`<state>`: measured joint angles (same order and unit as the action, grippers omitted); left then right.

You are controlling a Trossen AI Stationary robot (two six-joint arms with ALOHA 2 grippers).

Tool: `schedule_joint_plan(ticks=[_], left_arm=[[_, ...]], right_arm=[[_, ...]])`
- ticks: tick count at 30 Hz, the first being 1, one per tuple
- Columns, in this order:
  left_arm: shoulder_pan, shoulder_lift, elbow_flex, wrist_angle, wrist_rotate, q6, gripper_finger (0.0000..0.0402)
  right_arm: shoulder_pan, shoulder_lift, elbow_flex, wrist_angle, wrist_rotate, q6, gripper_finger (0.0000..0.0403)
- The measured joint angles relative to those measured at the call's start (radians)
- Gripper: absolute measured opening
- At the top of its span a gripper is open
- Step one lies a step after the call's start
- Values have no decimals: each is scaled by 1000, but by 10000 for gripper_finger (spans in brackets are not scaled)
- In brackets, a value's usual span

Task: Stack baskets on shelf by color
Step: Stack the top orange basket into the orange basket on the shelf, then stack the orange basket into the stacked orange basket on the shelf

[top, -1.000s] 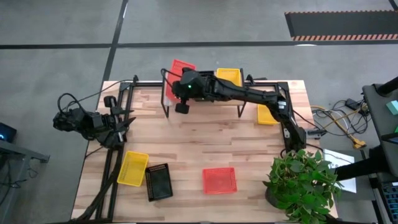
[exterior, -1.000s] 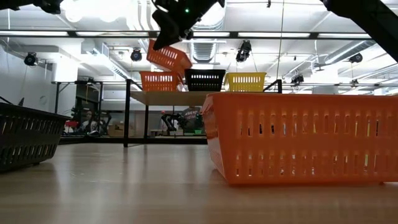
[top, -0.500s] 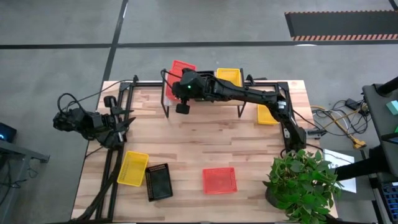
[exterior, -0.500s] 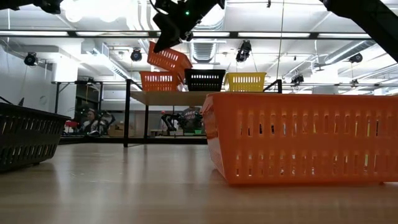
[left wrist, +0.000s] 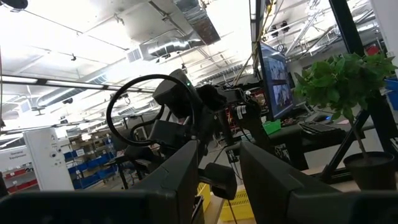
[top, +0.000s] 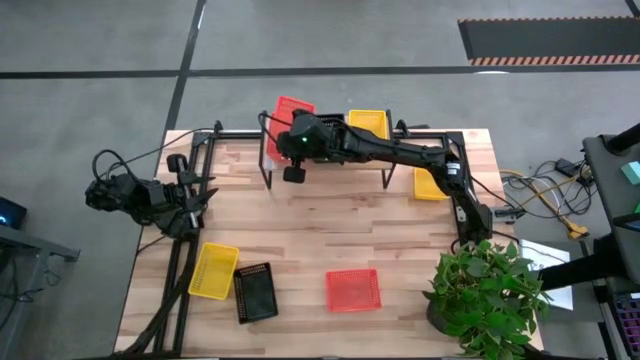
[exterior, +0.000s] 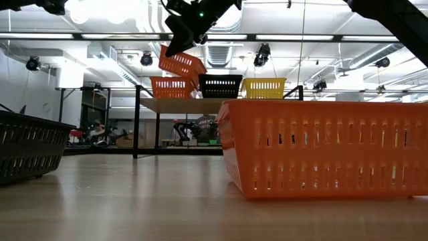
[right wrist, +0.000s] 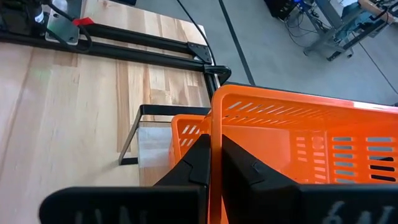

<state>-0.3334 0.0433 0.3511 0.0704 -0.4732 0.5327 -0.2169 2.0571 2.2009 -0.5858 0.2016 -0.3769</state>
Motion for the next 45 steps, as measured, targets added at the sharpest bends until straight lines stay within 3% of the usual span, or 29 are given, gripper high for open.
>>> schedule_joint_plan(ticks=[22,36,40,45], left_arm=[[0,0,0,0,0,0,105],[0,0,0,0,0,0,105],[0,0,0,0,0,0,105],[0,1,0,7,0,-4,105]], right_arm=[[0,29,-3,-1,9,-24,43],[20,13,43,-73,10,92,144],[61,-29,69,-161,9,136,137],[156,-57,69,-261,7,148,90]])
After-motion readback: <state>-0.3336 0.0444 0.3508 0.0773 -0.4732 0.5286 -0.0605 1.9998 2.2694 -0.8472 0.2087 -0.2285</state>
